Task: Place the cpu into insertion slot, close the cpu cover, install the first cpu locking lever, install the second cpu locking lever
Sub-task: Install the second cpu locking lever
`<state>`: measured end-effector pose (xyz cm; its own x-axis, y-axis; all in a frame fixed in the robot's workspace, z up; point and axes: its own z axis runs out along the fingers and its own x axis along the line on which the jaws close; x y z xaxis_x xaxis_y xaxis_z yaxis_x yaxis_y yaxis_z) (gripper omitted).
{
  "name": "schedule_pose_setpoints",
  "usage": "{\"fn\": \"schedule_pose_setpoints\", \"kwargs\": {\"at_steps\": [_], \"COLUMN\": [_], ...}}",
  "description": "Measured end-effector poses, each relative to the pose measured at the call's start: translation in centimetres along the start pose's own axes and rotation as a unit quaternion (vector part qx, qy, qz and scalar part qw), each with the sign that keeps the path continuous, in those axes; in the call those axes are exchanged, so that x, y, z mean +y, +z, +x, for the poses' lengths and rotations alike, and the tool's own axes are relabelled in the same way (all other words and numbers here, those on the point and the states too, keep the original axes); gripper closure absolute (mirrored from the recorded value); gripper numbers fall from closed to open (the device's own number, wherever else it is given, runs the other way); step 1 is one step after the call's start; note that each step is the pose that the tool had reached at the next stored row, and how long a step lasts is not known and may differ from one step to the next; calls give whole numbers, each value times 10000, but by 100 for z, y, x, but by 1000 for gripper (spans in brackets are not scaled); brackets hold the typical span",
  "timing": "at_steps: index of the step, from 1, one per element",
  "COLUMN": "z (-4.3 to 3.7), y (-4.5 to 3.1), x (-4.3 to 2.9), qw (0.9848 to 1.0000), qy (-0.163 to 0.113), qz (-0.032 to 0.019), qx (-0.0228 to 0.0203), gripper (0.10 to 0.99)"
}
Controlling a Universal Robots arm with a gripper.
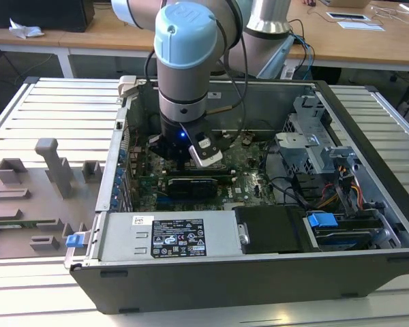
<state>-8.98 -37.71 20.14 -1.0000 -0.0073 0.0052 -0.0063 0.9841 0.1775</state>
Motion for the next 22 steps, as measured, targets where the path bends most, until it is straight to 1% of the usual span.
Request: {"fn": "schedule_pose_setpoints", "kwargs": {"at_steps": [3, 5, 8, 9, 11, 13, 15, 17, 19, 20, 21, 22], "z": [-1, 3, 20, 20, 18, 2, -56, -170, -284, -345, -438, -473], "y": [26, 33, 26, 14, -60, -95, -100, -99, -95, -91, -83, -79], "x": [12, 9, 2, 4, 27, 39, 44, 49, 54, 56, 65, 76], "qw": [10000, 10000, 10000, 10000, 10000, 10000, 10000, 10000, 10000, 10000, 9999, 9999], "qy": [-16, -16, -20, -21, -21, -21, -21, -16, -6, -1, 7, 10], "qz": [-12, -15, -18, -18, -18, -18, -18, -19, -18, -19, -19, -12], "qx": [2, 2, -18, -22, -24, -24, -20, 5, 57, 90, 135, 148], "gripper": [980, 980, 980, 980, 980, 980, 980, 980, 980, 980, 980, 980]}}
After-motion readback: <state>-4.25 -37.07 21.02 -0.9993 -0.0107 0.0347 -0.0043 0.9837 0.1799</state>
